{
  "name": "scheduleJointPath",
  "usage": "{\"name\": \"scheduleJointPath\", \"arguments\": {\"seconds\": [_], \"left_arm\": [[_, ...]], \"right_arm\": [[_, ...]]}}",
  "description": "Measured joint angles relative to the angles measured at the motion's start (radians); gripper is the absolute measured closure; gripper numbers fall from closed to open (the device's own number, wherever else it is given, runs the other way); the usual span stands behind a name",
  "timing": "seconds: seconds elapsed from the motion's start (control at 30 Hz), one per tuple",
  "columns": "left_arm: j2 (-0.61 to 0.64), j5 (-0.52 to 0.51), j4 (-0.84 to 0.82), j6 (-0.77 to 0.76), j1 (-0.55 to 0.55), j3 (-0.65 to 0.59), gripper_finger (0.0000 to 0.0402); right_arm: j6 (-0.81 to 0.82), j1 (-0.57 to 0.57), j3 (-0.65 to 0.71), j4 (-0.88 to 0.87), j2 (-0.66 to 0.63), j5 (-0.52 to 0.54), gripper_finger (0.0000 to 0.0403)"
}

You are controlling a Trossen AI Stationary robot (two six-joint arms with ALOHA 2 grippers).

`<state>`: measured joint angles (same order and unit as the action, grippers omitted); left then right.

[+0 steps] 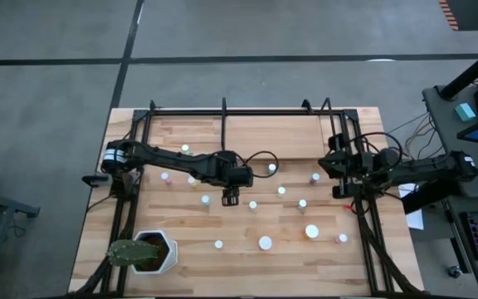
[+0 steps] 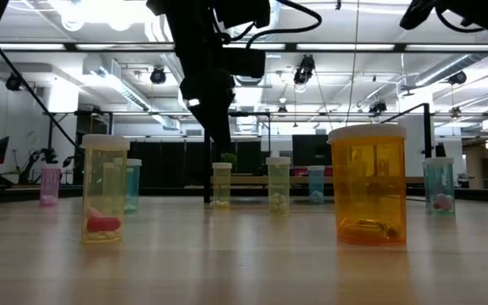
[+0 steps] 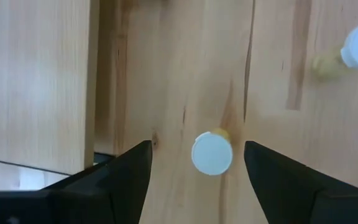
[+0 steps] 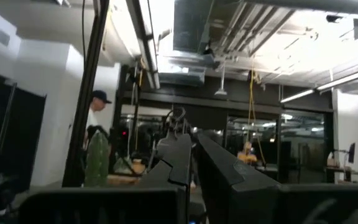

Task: Pick and place medicine bottles onto shelf by color
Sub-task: Put the yellow pill bottle on the shelf

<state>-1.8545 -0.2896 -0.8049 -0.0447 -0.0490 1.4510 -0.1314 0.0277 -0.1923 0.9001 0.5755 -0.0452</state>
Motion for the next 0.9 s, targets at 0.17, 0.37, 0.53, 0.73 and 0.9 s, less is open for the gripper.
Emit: {"name": "scheduleJointPath", "arguments": {"seconds": [0.17,0.37,0.53,0.73,0.9], "left_arm": [[0.0,0.001,0.014,0.0,0.0,-0.024,0.0162],[0.0,0.002,0.07,-0.022,0.002,-0.069,0.0162],[0.0,0.002,0.073,-0.025,0.002,-0.073,0.0166],[0.0,0.004,0.1,-0.026,0.001,-0.087,0.0201],[0.0,0.006,0.107,-0.029,0.001,-0.113,0.0223]], "right_arm": [[0.0,0.0,-0.01,-0.005,0.016,0.0,0.0385],[-0.007,0.0,-0.006,-0.013,0.017,0.0,0.0385],[-0.013,0.0,-0.006,-0.005,0.016,0.0,0.0385],[-0.013,0.0,-0.006,-0.008,0.016,0.0,0.0385],[-0.011,0.0,-0.006,-0.009,0.016,0.001,0.0385]]}}
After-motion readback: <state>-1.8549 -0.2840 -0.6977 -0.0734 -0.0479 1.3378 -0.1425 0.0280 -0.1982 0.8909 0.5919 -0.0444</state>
